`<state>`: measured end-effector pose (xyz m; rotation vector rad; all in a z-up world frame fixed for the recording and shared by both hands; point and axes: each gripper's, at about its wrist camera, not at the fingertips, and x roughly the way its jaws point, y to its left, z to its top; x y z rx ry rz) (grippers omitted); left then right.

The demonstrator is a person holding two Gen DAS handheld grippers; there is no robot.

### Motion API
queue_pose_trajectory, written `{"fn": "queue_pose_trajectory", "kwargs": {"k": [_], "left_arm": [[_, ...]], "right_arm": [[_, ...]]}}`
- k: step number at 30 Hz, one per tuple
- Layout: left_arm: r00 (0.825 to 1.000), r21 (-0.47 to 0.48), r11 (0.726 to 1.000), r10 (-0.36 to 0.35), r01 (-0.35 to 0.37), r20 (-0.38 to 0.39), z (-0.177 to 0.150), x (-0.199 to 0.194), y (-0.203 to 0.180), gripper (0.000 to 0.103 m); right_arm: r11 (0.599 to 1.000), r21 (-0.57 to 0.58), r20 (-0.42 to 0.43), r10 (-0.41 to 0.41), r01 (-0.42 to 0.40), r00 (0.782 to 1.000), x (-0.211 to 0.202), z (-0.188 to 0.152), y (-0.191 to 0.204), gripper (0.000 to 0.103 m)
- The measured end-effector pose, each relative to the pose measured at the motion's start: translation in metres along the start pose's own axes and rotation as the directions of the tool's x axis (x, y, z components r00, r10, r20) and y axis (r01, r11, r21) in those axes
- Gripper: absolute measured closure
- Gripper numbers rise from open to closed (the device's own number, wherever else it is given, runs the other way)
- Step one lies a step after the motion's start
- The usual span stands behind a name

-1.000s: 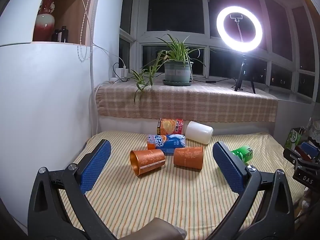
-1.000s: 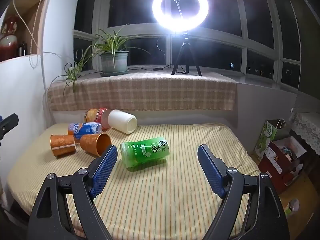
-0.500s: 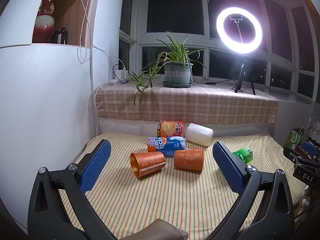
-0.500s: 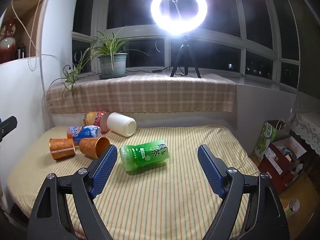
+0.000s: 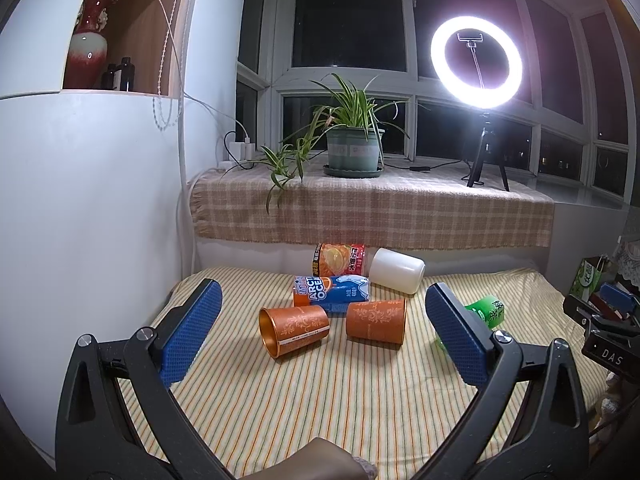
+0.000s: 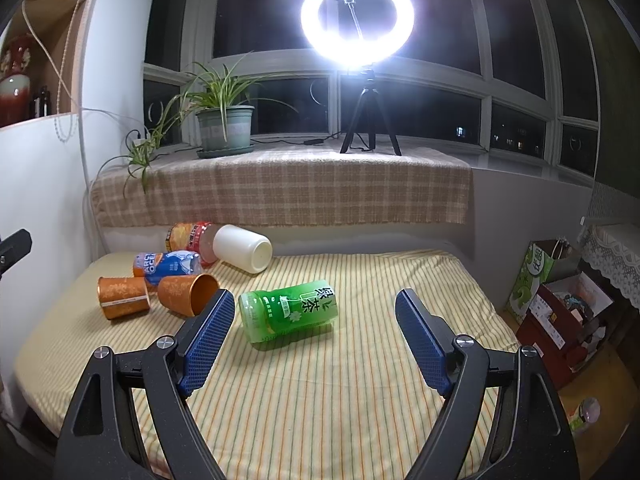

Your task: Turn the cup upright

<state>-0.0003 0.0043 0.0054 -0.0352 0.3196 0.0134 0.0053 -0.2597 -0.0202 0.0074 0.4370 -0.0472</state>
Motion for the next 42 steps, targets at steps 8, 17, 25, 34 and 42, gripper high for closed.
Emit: {"fn": "queue_pose_trajectory", "kwargs": {"k": [8,17,25,34,42], "left_arm": [[1.0,0.001,1.0,0.001,-0.001,0.002,0.0001,-0.0004,-0.0001,0.0],[1.0,0.001,1.0,0.001,-0.001,0.005,-0.0007,-0.0006,-0.0004,0.0],[1.0,0.002,1.0,-0.001,0.001,0.005,0.0015,-0.0011,-0.0009,0.0],[1.0,0.002,1.0,0.0,0.0,0.007,0.0005,-0.0007,-0.0014,0.0],[1.0,0.002,1.0,0.0,0.0,0.005,0.0008,-0.0012,-0.001,0.0]], "right_arm": [[1.0,-0.002,0.002,-0.002,0.002,1.0,0.0001,0.0003,0.0001,0.02],[1.0,-0.004,0.002,-0.001,0.001,1.0,0.0,-0.0005,-0.0005,0.02],[1.0,-0.001,0.001,-0.001,0.001,1.0,-0.0001,-0.0023,-0.0005,0.02],[1.0,0.0,0.0,0.0,0.0,1.0,0.0005,-0.0021,-0.001,0.02],[1.0,0.0,-0.004,0.002,-0.002,1.0,0.0028,-0.0038,-0.0009,0.02]]}}
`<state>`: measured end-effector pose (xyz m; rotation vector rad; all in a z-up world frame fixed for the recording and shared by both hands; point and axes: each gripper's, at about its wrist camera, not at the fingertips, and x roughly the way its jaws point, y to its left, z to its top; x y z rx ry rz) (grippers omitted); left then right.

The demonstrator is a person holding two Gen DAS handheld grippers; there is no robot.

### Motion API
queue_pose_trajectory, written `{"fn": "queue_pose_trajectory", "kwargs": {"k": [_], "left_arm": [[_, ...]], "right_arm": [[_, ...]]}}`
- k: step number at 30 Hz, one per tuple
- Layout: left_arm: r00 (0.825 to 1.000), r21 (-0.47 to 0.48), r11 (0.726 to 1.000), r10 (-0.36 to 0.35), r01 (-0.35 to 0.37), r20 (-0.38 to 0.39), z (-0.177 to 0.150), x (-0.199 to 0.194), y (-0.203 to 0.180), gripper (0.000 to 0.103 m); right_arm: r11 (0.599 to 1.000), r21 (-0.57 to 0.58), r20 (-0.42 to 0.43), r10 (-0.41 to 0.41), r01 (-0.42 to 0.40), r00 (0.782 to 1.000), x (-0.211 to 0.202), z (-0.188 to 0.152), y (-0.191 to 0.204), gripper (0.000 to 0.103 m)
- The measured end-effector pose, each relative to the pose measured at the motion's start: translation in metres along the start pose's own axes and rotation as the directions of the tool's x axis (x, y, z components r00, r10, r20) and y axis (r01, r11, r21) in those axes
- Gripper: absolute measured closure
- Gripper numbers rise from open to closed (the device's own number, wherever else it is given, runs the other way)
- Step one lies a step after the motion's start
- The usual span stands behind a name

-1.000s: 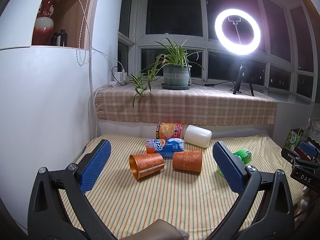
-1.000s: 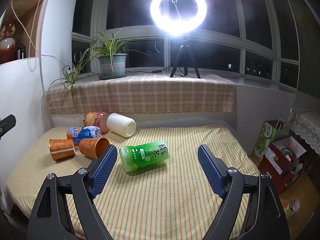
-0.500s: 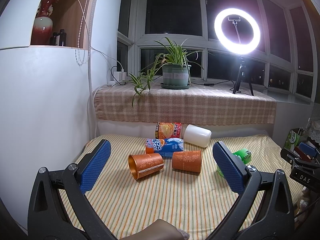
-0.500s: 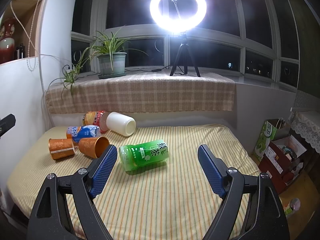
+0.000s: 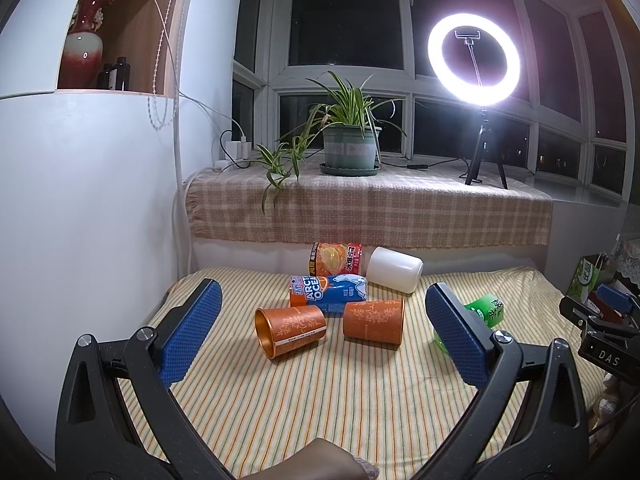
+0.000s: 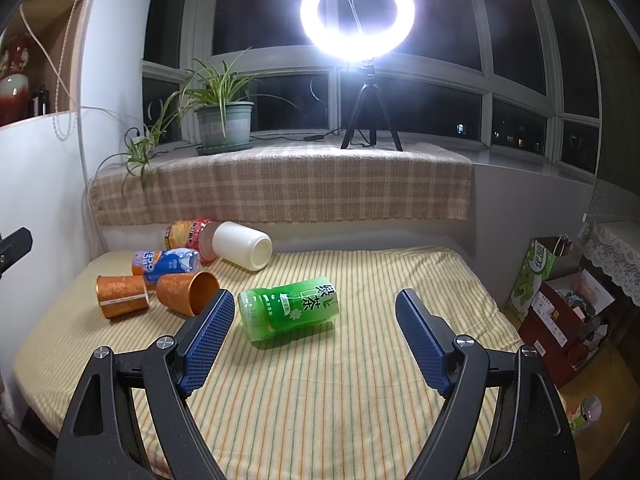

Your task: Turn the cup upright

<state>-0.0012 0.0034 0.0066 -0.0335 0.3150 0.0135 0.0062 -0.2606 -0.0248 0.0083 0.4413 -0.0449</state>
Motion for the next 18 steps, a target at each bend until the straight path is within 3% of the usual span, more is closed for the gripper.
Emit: {"fn": "queue_pose_trajectory", "kwargs": {"k": [18], "left_arm": [[0.999,0.003,1.0,0.016,-0.016,-0.032,-0.002,0.021,-0.003,0.0]], "right_arm": [[0.999,-0.035,-0.044,0.038,-0.04,0.998,0.029,0.006,0.01,0.02]]}}
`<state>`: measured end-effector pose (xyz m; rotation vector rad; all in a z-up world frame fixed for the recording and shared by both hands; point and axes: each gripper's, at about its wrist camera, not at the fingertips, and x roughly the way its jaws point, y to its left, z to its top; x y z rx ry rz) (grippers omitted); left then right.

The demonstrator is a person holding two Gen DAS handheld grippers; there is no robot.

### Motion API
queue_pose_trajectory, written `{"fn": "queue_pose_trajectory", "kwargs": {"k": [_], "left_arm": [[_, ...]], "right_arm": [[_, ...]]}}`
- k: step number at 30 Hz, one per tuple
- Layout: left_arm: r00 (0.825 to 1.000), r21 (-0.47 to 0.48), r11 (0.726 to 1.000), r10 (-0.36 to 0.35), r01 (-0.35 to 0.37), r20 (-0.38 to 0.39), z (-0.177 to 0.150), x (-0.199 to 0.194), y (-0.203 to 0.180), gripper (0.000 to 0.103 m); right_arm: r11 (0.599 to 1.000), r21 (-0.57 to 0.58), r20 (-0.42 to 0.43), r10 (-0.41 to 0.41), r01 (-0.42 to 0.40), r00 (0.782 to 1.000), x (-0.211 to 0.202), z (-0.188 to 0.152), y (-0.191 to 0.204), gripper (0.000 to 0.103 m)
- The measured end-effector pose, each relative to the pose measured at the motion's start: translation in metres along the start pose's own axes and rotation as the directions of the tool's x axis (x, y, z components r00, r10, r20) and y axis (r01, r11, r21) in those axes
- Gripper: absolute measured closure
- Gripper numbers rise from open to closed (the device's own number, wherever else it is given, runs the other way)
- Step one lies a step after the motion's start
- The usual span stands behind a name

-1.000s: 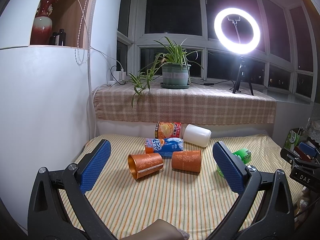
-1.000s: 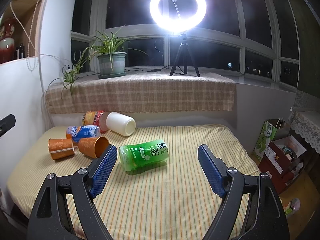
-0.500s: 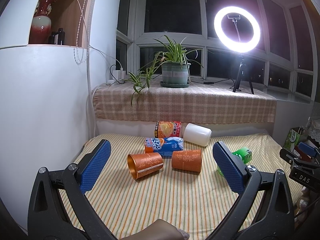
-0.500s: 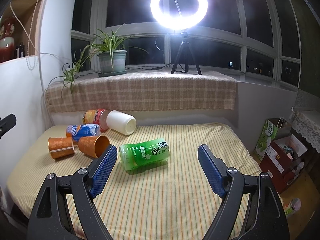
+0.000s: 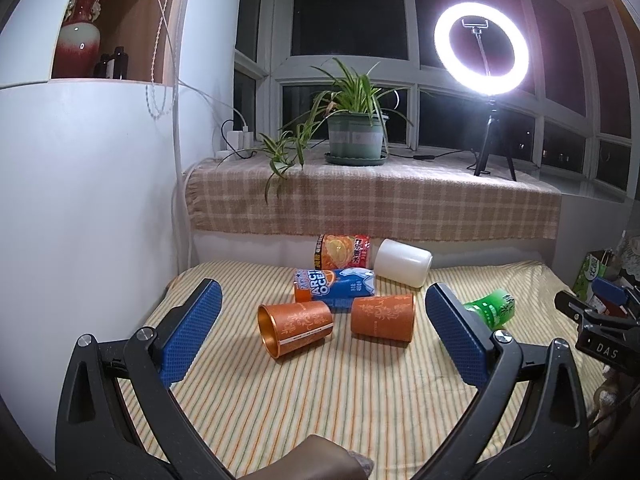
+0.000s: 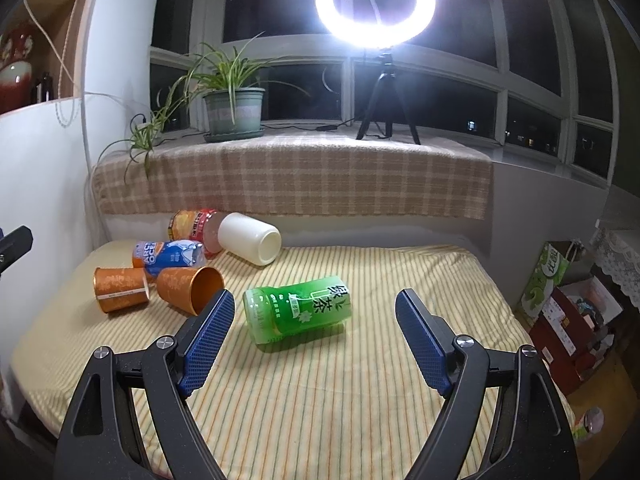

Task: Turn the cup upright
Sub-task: 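Move the right tool to the orange lemon-tea canister and close on it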

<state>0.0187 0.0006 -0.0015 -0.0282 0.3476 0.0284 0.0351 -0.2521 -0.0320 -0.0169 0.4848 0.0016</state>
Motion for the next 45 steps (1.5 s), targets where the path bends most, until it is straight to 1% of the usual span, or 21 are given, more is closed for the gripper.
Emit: {"fn": "queue_pose_trajectory", "kwargs": {"k": [3,6,8,11,17,19,23,24,27,29,31,33,34,36,38,40,43,45], "left_arm": [[1.0,0.001,1.0,0.013,-0.013,-0.012,-0.002,0.007,0.005,0.0],[0.999,0.006,0.999,0.032,-0.032,-0.026,-0.004,0.013,0.011,0.0],[0.998,0.01,0.999,0.05,-0.049,-0.034,-0.006,0.017,0.017,0.0],[0.996,0.018,0.998,0.066,-0.065,-0.052,-0.008,0.023,0.025,0.0],[0.991,0.034,0.994,0.107,-0.105,-0.08,-0.013,0.035,0.047,0.0],[0.989,0.034,0.993,0.12,-0.117,-0.087,-0.014,0.039,0.053,0.0],[0.985,0.027,0.991,0.133,-0.131,-0.11,-0.018,0.045,0.066,0.0],[0.984,0.026,0.99,0.138,-0.136,-0.115,-0.02,0.046,0.068,0.0],[0.979,0.018,0.988,0.155,-0.154,-0.129,-0.024,0.049,0.077,0.0],[0.976,0.012,0.986,0.167,-0.167,-0.138,-0.026,0.051,0.084,0.0],[0.973,0.004,0.983,0.18,-0.181,-0.146,-0.028,0.053,0.091,0.0],[0.969,-0.006,0.98,0.194,-0.197,-0.155,-0.03,0.055,0.098,0.0],[0.967,-0.012,0.979,0.199,-0.204,-0.159,-0.031,0.056,0.102,0.0],[0.963,-0.027,0.975,0.212,-0.219,-0.165,-0.032,0.058,0.11,0.0],[0.96,-0.043,0.971,0.224,-0.234,-0.169,-0.033,0.06,0.117,0.0],[0.957,-0.059,0.967,0.233,-0.246,-0.173,-0.035,0.061,0.125,0.0],[0.952,-0.078,0.961,0.247,-0.264,-0.182,-0.037,0.064,0.135,0.0],[0.948,-0.088,0.957,0.256,-0.276,-0.187,-0.039,0.066,0.141,0.0]], "right_arm": [[0.999,-0.026,-0.008,0.038,-0.039,0.999,0.012,0.007,0.004,0.02],[0.993,-0.087,-0.015,0.074,-0.075,0.997,0.027,0.017,0.012,0.02],[0.985,-0.124,-0.023,0.114,-0.116,0.993,0.038,0.026,0.019,0.02],[0.965,-0.18,-0.053,0.186,-0.193,0.981,0.057,0.038,0.031,0.02],[0.924,-0.249,-0.113,0.268,-0.289,0.957,0.097,0.059,0.055,0.02],[0.903,-0.285,-0.129,0.297,-0.322,0.946,0.107,0.069,0.064,0.02],[0.817,-0.415,-0.195,0.35,-0.401,0.916,0.129,0.089,0.095,0.02],[0.792,-0.436,-0.222,0.365,-0.427,0.904,0.136,0.094,0.104,0.02],[0.708,-0.479,-0.326,0.405,-0.518,0.854,0.164,0.108,0.131,0.02],[0.661,-0.507,-0.385,0.4,-0.553,0.832,0.184,0.112,0.147,0.02],[0.62,-0.542,-0.422,0.383,-0.567,0.822,0.202,0.114,0.162,0.02],[0.565,-0.577,-0.47,0.362,-0.59,0.805,0.221,0.115,0.179,0.02],[0.545,-0.587,-0.487,0.352,-0.598,0.799,0.228,0.114,0.185,0.02],[0.494,-0.621,-0.532,0.303,-0.608,0.791,0.249,0.111,0.203,0.02],[0.457,-0.643,-0.561,0.266,-0.615,0.784,0.266,0.11,0.215,0.02],[0.434,-0.647,-0.59,0.235,-0.626,0.773,0.284,0.111,0.225,0.021],[0.422,-0.632,-0.638,0.194,-0.65,0.746,0.31,0.111,0.236,0.02],[0.41,-0.621,-0.67,0.166,-0.669,0.724,0.326,0.109,0.245,0.021]]}}
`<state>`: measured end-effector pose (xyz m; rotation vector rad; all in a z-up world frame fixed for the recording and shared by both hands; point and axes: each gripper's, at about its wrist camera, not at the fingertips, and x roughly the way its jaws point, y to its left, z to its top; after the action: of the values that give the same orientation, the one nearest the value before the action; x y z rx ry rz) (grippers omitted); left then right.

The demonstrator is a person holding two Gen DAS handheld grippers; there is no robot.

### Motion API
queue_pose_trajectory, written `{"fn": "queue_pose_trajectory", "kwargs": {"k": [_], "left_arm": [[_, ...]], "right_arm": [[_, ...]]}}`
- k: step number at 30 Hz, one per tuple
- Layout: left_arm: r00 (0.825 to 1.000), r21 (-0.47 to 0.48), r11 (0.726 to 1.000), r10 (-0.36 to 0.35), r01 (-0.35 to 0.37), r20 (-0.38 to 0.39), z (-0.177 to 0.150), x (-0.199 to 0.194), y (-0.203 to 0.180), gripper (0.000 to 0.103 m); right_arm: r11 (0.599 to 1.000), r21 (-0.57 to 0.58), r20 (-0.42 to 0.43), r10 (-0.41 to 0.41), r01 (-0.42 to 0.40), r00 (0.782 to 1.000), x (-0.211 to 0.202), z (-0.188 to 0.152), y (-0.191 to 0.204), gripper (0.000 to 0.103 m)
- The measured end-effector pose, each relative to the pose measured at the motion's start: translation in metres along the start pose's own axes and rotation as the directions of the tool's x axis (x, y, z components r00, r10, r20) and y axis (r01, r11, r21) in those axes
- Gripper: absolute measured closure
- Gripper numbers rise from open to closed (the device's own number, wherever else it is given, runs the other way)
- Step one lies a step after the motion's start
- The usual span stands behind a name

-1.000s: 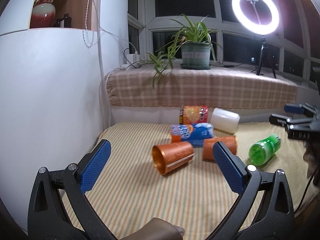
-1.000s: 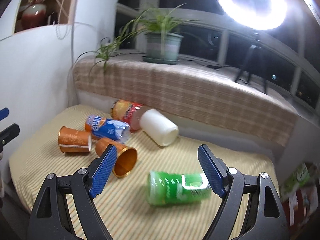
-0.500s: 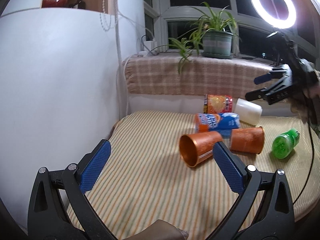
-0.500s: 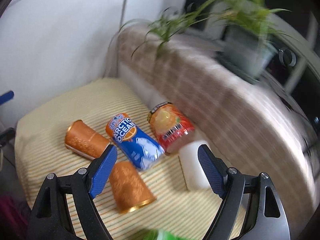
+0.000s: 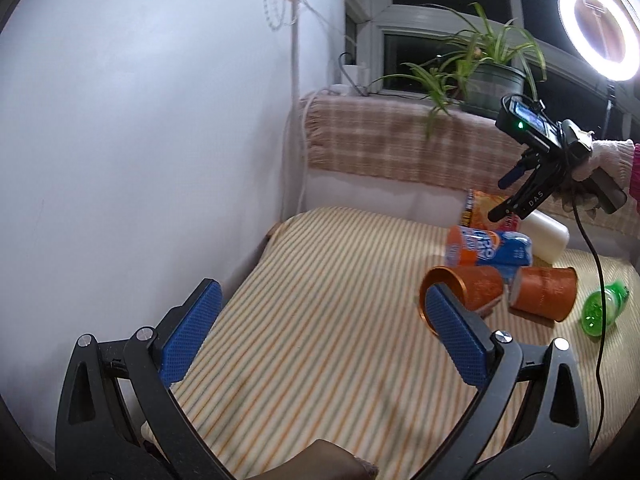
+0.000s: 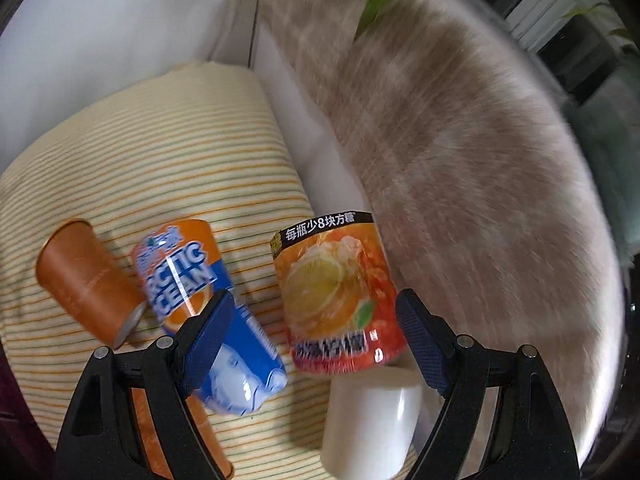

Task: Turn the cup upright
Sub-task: 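Move the right tool to the orange lemon-tea canister and close on it, then lift the orange canister off the table with the right tool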

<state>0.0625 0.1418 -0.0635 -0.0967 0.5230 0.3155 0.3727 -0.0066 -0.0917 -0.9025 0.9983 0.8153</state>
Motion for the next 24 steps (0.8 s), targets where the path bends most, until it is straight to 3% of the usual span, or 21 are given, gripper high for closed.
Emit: {"fn": "queue_pose_trajectory", "kwargs": {"k": [6,19,24], "left_arm": [[1.0,-0.018,1.0,0.016,-0.016,-0.018,-0.002,0.012,0.01,0.0],[0.999,-0.03,0.999,0.017,-0.018,-0.034,-0.005,0.022,0.015,0.0],[0.999,-0.043,0.999,0.02,-0.022,-0.039,-0.006,0.025,0.019,0.0]], "right_arm": [[1.0,-0.026,-0.069,0.001,-0.003,0.998,0.035,0.018,-0.002,0.02],[0.991,-0.103,-0.131,-0.099,0.086,0.986,0.066,0.032,0.012,0.024],[0.992,-0.115,-0.139,-0.069,0.053,0.988,0.07,0.036,0.017,0.024]]}}
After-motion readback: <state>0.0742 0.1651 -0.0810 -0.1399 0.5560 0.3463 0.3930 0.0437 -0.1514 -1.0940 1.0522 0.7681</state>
